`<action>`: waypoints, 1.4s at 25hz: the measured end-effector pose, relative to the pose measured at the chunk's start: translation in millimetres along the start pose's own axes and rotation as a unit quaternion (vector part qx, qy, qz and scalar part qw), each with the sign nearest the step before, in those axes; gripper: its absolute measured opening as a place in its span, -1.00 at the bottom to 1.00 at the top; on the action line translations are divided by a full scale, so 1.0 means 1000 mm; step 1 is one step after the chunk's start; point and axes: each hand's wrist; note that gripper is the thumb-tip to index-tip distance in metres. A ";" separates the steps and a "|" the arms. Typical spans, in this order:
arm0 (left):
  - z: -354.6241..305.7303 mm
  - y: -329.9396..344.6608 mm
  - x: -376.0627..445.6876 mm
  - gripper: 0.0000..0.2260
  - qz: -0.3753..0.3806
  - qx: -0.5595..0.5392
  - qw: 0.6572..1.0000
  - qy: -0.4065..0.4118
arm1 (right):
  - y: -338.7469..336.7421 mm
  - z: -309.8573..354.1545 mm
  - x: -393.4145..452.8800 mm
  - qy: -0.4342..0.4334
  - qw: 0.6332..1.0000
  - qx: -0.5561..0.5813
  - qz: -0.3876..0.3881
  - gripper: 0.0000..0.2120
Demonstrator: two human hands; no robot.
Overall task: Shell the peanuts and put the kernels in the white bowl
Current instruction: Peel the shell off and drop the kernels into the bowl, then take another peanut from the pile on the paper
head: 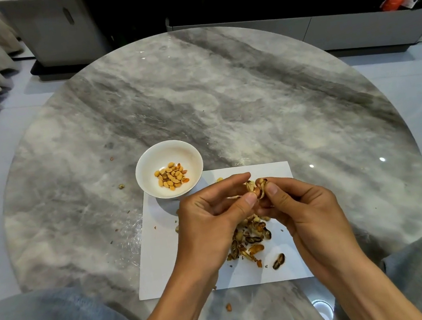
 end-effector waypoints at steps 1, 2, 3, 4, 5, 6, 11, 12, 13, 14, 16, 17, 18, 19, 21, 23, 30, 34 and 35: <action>0.001 0.001 0.000 -0.73 -0.006 -0.012 1.000 -0.011 | 0.000 -0.001 0.000 0.004 1.000 0.006 -0.004 -0.82; 0.002 0.002 0.000 -0.74 -0.012 -0.026 0.999 -0.024 | 0.001 -0.002 0.001 0.005 1.000 0.009 -0.007 -0.83; 0.003 0.003 0.000 -0.76 -0.018 -0.042 0.998 -0.036 | 0.001 -0.004 0.001 0.004 1.000 0.007 -0.009 -0.83; 0.004 0.004 0.001 -0.77 -0.023 -0.064 0.997 -0.048 | 0.001 -0.004 0.001 0.001 1.000 0.001 -0.010 -0.83; 0.003 0.004 0.001 -0.80 -0.026 -0.092 0.994 -0.060 | 0.002 -0.005 0.001 -0.003 1.000 -0.011 -0.013 -0.84; 0.004 0.004 0.002 -0.82 -0.030 -0.122 0.990 -0.069 | 0.003 -0.005 0.001 -0.009 0.999 -0.027 -0.016 -0.86; 0.004 0.005 0.006 -0.84 -0.054 -0.268 0.956 -0.107 | 0.007 -0.014 -0.002 -0.192 0.939 -0.283 -0.027 -0.83; 0.004 0.005 0.006 -0.84 -0.052 -0.295 0.947 -0.112 | 0.006 -0.018 -0.002 -0.257 0.893 -0.369 -0.024 -0.81; 0.004 0.005 0.006 -0.85 -0.048 -0.318 0.939 -0.117 | 0.004 -0.023 -0.002 -0.316 0.835 -0.450 -0.021 -0.79; 0.004 0.005 0.006 -0.85 -0.045 -0.337 0.932 -0.123 | 0.003 -0.027 -0.001 -0.360 0.780 -0.512 -0.022 -0.77; 0.004 0.006 0.006 -0.85 -0.040 -0.362 0.921 -0.137 | 0.001 -0.031 -0.001 -0.397 0.720 -0.568 -0.033 -0.76; 0.004 0.006 0.006 -0.85 -0.036 -0.367 0.919 -0.141 | 0.000 -0.031 -0.001 -0.400 0.715 -0.573 -0.036 -0.75; 0.004 0.006 0.006 -0.84 -0.032 -0.372 0.916 -0.145 | 0.000 -0.030 0.000 -0.398 0.717 -0.571 -0.036 -0.75; 0.004 0.006 0.006 -0.84 -0.027 -0.373 0.915 -0.148 | 0.000 -0.030 0.000 -0.392 0.725 -0.565 -0.035 -0.76; 0.005 0.006 0.005 -0.82 -0.025 -0.367 0.917 -0.154 | 0.001 -0.027 -0.001 -0.356 0.780 -0.514 -0.034 -0.82; 0.005 0.005 0.005 -0.88 -0.027 -0.353 0.920 -0.167 | 0.004 -0.021 -0.002 -0.265 0.876 -0.401 -0.036 -0.86; 0.004 0.000 0.004 -0.73 -0.060 -0.315 0.924 -0.206 | -0.007 -0.008 0.003 -0.004 0.986 -0.144 -0.086 -0.89; -0.013 -0.025 0.019 -0.65 -0.141 -0.320 0.932 -0.095 | -0.019 -0.013 0.007 0.058 0.964 -0.250 -0.072 -0.89; -0.020 -0.032 0.024 -0.61 -0.143 -0.292 0.944 -0.060 | -0.019 -0.015 0.007 0.066 0.958 -0.274 -0.063 -0.90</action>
Point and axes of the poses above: each hand's wrist, its own x-axis towards the middle knuckle, its own y-axis out of the palm, z = x × y, and after that the axes turned 8 degrees about z, right-handed
